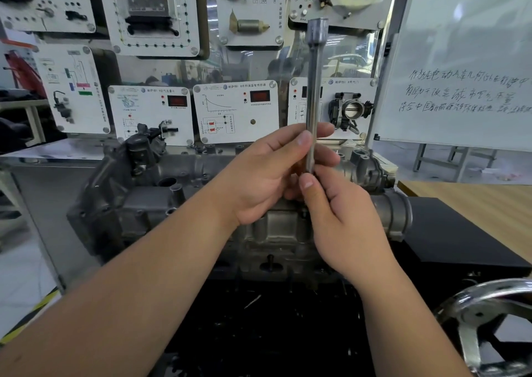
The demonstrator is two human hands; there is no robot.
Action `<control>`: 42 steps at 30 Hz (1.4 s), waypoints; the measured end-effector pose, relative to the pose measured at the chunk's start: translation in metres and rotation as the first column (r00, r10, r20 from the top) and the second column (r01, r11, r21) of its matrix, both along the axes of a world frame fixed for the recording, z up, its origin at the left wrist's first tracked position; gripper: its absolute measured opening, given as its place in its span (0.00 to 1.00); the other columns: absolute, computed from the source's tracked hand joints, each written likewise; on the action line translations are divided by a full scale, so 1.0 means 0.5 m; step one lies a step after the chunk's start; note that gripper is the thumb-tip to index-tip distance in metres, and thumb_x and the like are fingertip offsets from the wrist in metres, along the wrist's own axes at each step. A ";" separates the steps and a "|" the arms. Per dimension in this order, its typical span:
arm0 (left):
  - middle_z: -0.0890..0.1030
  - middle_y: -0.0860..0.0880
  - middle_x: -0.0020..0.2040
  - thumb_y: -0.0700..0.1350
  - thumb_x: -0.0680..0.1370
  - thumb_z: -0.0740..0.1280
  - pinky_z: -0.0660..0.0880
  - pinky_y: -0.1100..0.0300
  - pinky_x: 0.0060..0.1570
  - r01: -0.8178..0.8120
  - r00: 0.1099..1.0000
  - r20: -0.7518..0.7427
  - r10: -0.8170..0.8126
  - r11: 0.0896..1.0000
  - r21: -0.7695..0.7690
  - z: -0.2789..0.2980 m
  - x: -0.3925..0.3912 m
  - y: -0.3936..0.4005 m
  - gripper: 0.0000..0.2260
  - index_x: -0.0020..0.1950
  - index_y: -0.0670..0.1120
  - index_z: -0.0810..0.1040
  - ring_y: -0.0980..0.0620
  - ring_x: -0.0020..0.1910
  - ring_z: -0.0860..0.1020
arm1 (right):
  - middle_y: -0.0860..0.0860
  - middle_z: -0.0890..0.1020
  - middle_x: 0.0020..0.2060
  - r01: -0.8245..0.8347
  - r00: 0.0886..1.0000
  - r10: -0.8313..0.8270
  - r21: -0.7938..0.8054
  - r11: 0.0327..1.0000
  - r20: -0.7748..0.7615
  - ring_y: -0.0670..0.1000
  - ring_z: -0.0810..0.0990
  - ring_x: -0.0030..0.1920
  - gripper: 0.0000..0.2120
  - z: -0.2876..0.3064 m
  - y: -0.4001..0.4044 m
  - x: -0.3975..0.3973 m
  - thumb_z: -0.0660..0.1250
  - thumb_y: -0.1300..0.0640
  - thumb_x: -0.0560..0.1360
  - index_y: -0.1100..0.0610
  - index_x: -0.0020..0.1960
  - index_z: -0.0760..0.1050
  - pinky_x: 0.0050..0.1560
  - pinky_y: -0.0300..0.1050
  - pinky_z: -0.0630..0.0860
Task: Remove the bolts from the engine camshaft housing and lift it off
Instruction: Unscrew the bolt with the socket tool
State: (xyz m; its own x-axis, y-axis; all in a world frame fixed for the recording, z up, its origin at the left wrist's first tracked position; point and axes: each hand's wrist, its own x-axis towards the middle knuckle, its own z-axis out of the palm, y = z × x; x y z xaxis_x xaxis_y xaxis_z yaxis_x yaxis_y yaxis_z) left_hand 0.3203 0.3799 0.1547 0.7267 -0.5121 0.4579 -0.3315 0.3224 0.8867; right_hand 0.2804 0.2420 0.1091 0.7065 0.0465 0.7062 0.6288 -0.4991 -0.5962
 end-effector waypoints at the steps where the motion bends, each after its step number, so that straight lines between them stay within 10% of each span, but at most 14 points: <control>1: 0.85 0.53 0.46 0.49 0.82 0.59 0.68 0.61 0.36 0.013 1.000 -0.001 -0.013 1.000 0.007 0.000 0.000 0.001 0.14 0.53 0.59 0.85 0.56 0.42 0.78 | 0.48 0.83 0.37 -0.004 1.000 0.004 0.001 1.000 -0.011 0.47 0.80 0.39 0.13 -0.001 0.000 0.000 0.57 0.49 0.84 0.53 0.52 0.78 0.41 0.49 0.76; 6: 0.84 0.53 0.41 0.46 0.80 0.62 0.72 0.49 0.59 0.022 1.000 -0.011 -0.022 1.000 -0.006 -0.007 0.012 0.000 0.13 0.47 0.56 0.87 0.49 0.53 0.78 | 0.42 0.84 0.45 0.024 0.999 -0.020 0.135 0.990 -0.029 0.43 0.83 0.47 0.14 -0.009 0.013 0.006 0.60 0.44 0.80 0.50 0.60 0.75 0.49 0.53 0.80; 12: 0.84 0.52 0.40 0.42 0.77 0.65 0.74 0.52 0.58 -0.013 1.000 0.012 0.014 0.999 -0.053 -0.011 0.015 0.001 0.08 0.46 0.51 0.83 0.52 0.47 0.80 | 0.36 0.81 0.40 0.063 0.995 -0.074 0.140 0.988 0.073 0.36 0.80 0.42 0.15 -0.014 0.015 0.009 0.62 0.45 0.80 0.50 0.61 0.79 0.40 0.30 0.71; 18: 0.85 0.53 0.46 0.48 0.82 0.59 0.75 0.55 0.55 0.021 1.000 0.015 -0.021 0.999 0.034 -0.003 0.009 0.003 0.15 0.53 0.58 0.86 0.56 0.47 0.81 | 0.42 0.75 0.31 0.083 0.996 -0.085 0.068 0.994 0.030 0.49 0.77 0.35 0.17 -0.010 0.021 0.004 0.53 0.45 0.81 0.50 0.61 0.75 0.38 0.52 0.75; 21: 0.85 0.54 0.45 0.46 0.81 0.61 0.77 0.66 0.44 0.028 1.000 0.003 -0.028 0.999 0.034 -0.003 0.008 0.001 0.14 0.50 0.57 0.87 0.61 0.40 0.81 | 0.39 0.73 0.30 0.098 0.994 -0.102 0.090 0.991 0.033 0.47 0.75 0.34 0.20 -0.015 0.022 0.009 0.53 0.45 0.80 0.54 0.64 0.74 0.38 0.49 0.73; 28: 0.84 0.50 0.42 0.41 0.78 0.66 0.79 0.58 0.52 0.009 1.000 0.003 -0.008 0.997 -0.073 -0.011 0.016 0.002 0.09 0.45 0.51 0.85 0.54 0.45 0.81 | 0.34 0.74 0.30 0.124 0.987 -0.132 0.092 0.988 0.088 0.39 0.75 0.34 0.17 -0.013 0.020 0.008 0.59 0.43 0.80 0.52 0.57 0.79 0.33 0.32 0.67; 34: 0.85 0.51 0.51 0.47 0.82 0.60 0.73 0.53 0.54 0.041 0.999 0.018 -0.041 0.999 -0.008 -0.005 0.010 0.003 0.12 0.59 0.54 0.81 0.55 0.51 0.82 | 0.46 0.80 0.34 0.130 0.991 -0.132 0.088 0.988 0.025 0.52 0.80 0.37 0.11 -0.010 0.024 0.004 0.54 0.43 0.80 0.45 0.57 0.70 0.40 0.56 0.77; 42: 0.84 0.50 0.47 0.47 0.82 0.59 0.69 0.47 0.60 0.033 0.999 0.008 -0.032 0.999 -0.020 -0.007 0.012 0.004 0.13 0.59 0.54 0.82 0.53 0.50 0.80 | 0.42 0.77 0.35 0.050 0.998 -0.052 0.058 0.997 0.037 0.44 0.77 0.38 0.14 0.000 0.019 0.002 0.54 0.48 0.82 0.50 0.55 0.76 0.38 0.44 0.72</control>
